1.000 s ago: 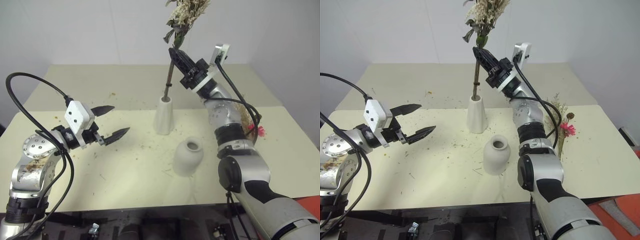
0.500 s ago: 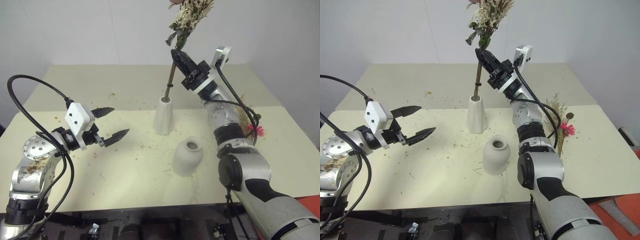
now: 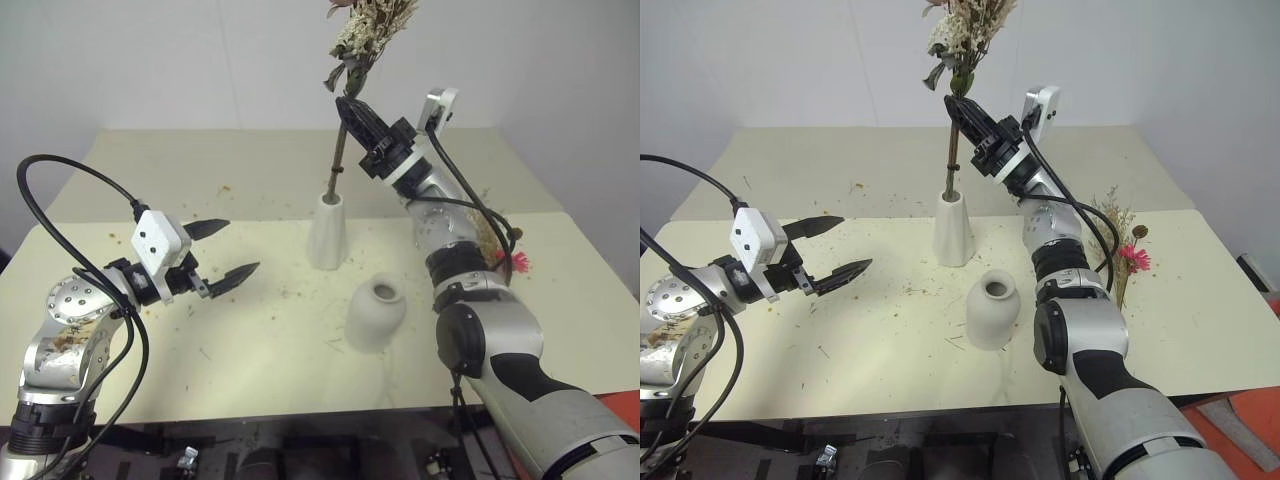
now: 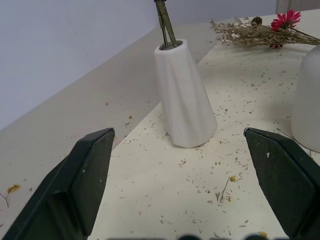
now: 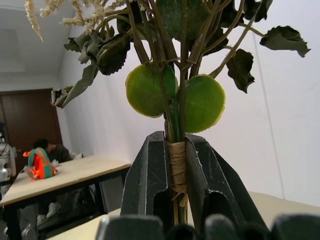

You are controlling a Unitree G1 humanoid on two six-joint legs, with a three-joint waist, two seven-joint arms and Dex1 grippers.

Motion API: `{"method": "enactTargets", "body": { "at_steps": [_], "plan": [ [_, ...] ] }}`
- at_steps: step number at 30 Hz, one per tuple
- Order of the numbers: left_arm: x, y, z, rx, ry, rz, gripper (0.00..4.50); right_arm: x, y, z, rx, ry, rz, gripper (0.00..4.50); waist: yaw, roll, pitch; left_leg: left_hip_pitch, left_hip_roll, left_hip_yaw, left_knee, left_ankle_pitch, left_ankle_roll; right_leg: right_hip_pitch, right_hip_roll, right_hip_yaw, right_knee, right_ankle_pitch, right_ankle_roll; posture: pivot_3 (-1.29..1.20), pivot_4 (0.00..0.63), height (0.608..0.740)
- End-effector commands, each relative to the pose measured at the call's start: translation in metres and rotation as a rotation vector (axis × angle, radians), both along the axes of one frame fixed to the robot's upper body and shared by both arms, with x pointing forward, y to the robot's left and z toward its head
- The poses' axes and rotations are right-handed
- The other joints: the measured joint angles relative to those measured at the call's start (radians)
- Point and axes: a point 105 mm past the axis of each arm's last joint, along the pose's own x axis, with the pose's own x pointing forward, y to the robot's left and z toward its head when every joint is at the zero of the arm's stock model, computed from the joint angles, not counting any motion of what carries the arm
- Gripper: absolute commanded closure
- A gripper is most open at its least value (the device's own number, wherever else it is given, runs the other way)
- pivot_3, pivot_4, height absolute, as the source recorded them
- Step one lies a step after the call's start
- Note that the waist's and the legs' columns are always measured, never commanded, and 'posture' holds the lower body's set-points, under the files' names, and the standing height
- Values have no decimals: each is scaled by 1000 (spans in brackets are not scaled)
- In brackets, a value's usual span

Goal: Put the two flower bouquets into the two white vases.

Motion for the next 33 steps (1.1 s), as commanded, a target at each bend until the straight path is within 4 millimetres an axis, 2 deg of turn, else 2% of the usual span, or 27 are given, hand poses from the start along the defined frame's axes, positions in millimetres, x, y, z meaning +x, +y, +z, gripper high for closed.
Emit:
{"method": "enactTargets", "body": {
  "at_steps": [1,20,33],
  "plan": [
    [-6,-4,16,0,-70,-27,0,-7,-1,23,5,-69,13,4262,0,0,0,0,0,0,0,0,0,0,0,0,0,0,0,0,150,740],
    [-5,-6,20,4,-83,-37,0,-9,-8,33,20,-111,6,4262,0,0,0,0,0,0,0,0,0,0,0,0,0,0,0,0,150,740],
    [-5,-4,13,30,-70,-17,0,-2,-4,11,-8,-75,-20,4262,0,0,0,0,0,0,0,0,0,0,0,0,0,0,0,0,150,740]
  ]
}}
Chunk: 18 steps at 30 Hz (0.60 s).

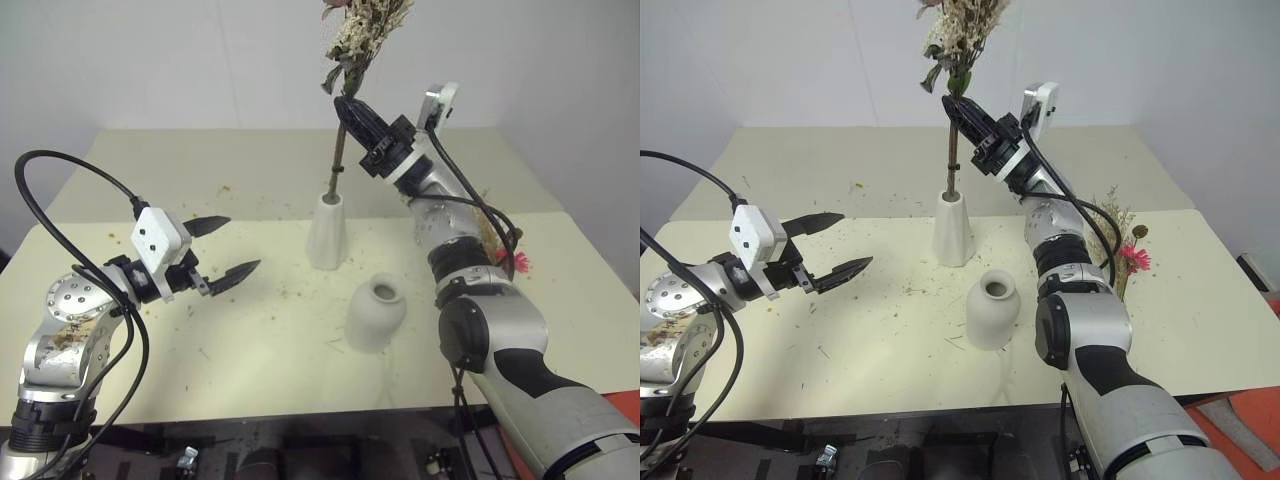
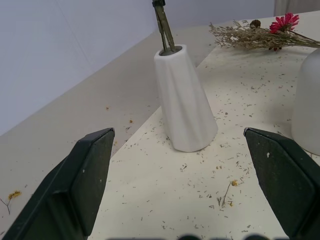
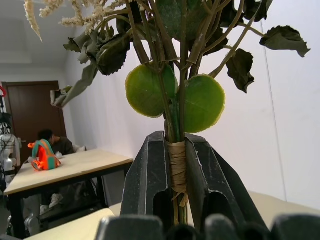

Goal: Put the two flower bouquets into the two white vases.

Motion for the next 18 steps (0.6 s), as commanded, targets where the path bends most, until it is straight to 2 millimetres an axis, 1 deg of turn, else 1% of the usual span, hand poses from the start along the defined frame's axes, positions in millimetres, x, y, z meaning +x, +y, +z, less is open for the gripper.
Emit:
{"method": "enactTargets", "body": {
  "at_steps": [1,10,18],
  "plan": [
    [-5,-2,9,28,-56,-9,0,-3,-4,11,11,-61,-21,4262,0,0,0,0,0,0,0,0,0,0,0,0,0,0,0,0,150,740],
    [-6,-2,9,27,-58,-9,0,2,-2,-4,-5,-14,-43,4262,0,0,0,0,0,0,0,0,0,0,0,0,0,0,0,0,150,740],
    [-5,-1,9,24,-66,-6,0,6,0,-27,-13,38,-58,4262,0,0,0,0,0,0,0,0,0,0,0,0,0,0,0,0,150,740]
  ]
}}
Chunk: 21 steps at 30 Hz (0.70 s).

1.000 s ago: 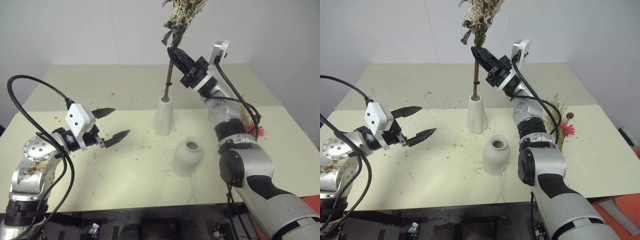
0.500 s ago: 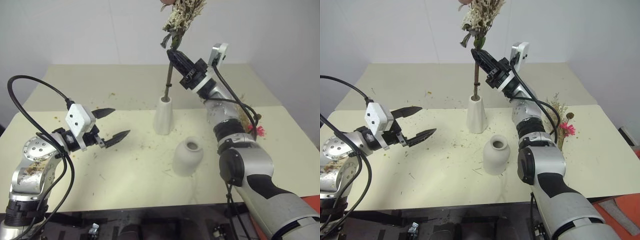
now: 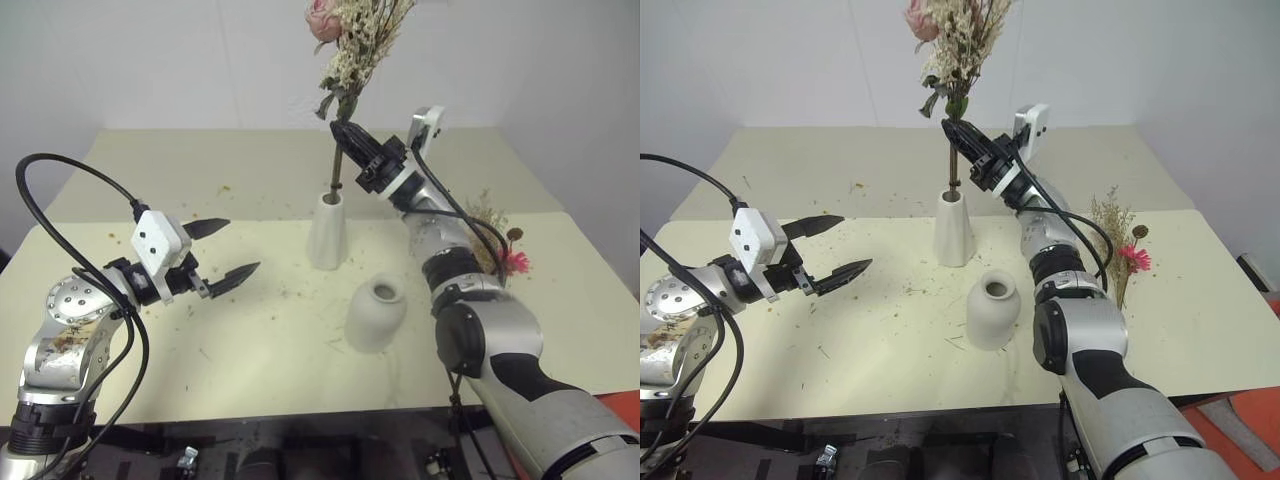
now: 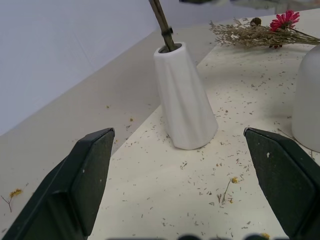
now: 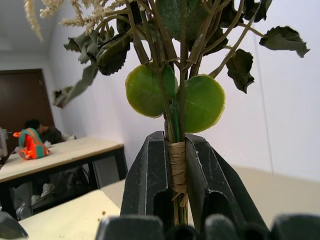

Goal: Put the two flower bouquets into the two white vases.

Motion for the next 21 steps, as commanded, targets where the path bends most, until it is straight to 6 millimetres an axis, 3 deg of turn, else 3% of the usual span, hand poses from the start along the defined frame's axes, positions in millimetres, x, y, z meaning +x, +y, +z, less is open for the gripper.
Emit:
{"method": "enactTargets", "body": {
  "at_steps": [1,17,21],
  "plan": [
    [-4,-2,11,20,-60,-7,0,-2,-2,7,15,-49,-16,4262,0,0,0,0,0,0,0,0,0,0,0,0,0,0,0,0,150,740],
    [-5,-1,14,16,-72,2,0,-3,-1,-6,6,-63,-46,4262,-1,0,0,0,0,0,0,0,0,0,0,0,0,0,0,0,150,740],
    [-6,-1,15,15,-71,-9,0,-6,-2,-7,-16,-80,-27,2928,-1,0,0,0,0,0,0,0,0,0,0,0,0,0,0,0,150,740]
  ]
}}
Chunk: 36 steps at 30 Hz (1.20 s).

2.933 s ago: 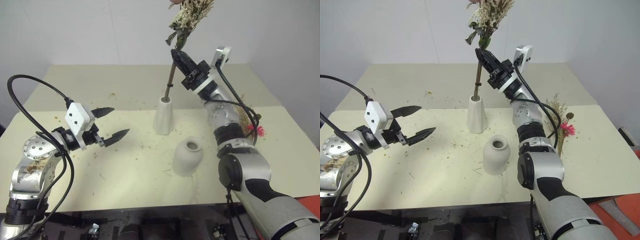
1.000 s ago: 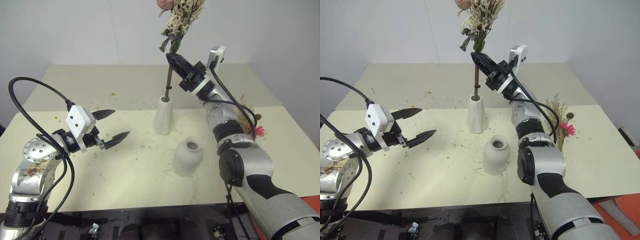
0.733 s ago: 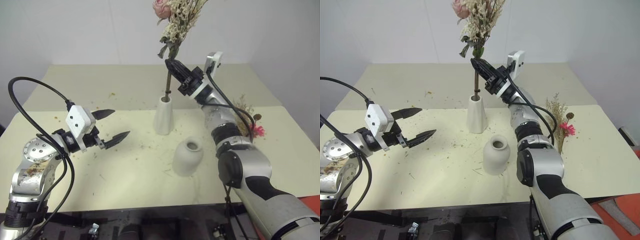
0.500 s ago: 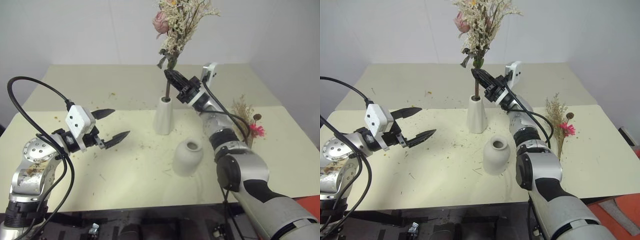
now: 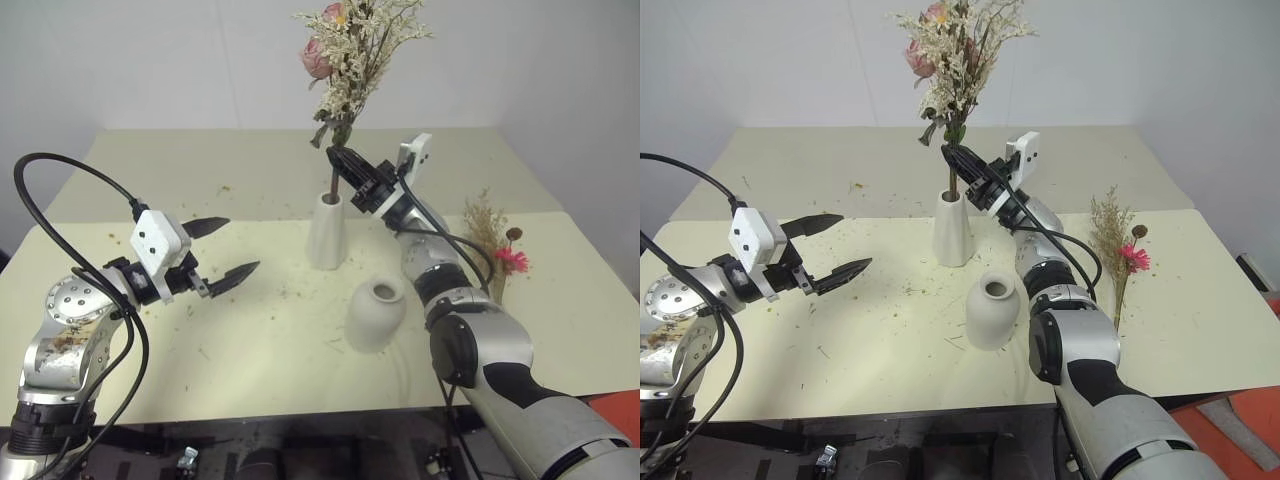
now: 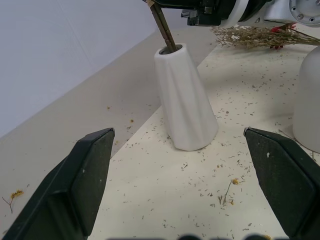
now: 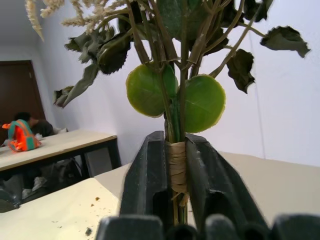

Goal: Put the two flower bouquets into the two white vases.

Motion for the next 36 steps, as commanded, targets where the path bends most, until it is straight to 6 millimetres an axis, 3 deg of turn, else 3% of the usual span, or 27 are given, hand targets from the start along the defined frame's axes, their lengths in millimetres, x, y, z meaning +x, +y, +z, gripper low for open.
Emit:
{"method": "enactTargets", "body": {
  "at_steps": [1,6,9,21,26,30,33,36],
  "plan": [
    [-5,-1,15,16,-68,-10,0,-3,-6,9,-1,-62,-14,2630,0,0,0,0,0,0,0,0,0,0,0,0,0,0,0,0,150,740],
    [-3,-2,14,19,-67,-17,0,-3,-9,4,-39,-67,-17,851,1,0,0,0,0,0,0,0,0,0,0,0,0,0,0,0,150,740],
    [-2,-1,13,22,-65,-17,0,-4,-13,3,-47,-67,-2,9,0,0,0,0,0,0,0,0,0,0,0,0,0,0,0,0,150,740],
    [1,-4,13,14,-63,-35,0,-10,-38,5,-104,-119,4,9,1,0,0,0,0,0,0,0,0,0,0,0,0,0,0,0,150,740],
    [0,-7,11,19,-51,-56,0,-9,-79,15,-194,-129,-93,9,6,0,0,-1,-1,0,0,0,0,0,-1,0,-1,0,0,0,150,740],
    [-5,-15,15,17,-45,-114,0,-1,-117,15,-396,-83,-294,9,5,0,0,-1,-1,0,0,0,0,0,-1,0,-1,0,0,0,150,740],
    [-15,-23,16,38,-33,-183,0,-2,-153,13,-562,15,-444,9,6,0,0,0,-1,0,0,0,0,0,-1,0,-1,0,0,0,150,740],
    [-19,-31,19,60,-32,-231,0,-17,-187,1,-716,195,-540,9,11,0,0,-1,-1,0,0,0,0,0,-1,0,-1,0,0,0,150,740]
  ]
}}
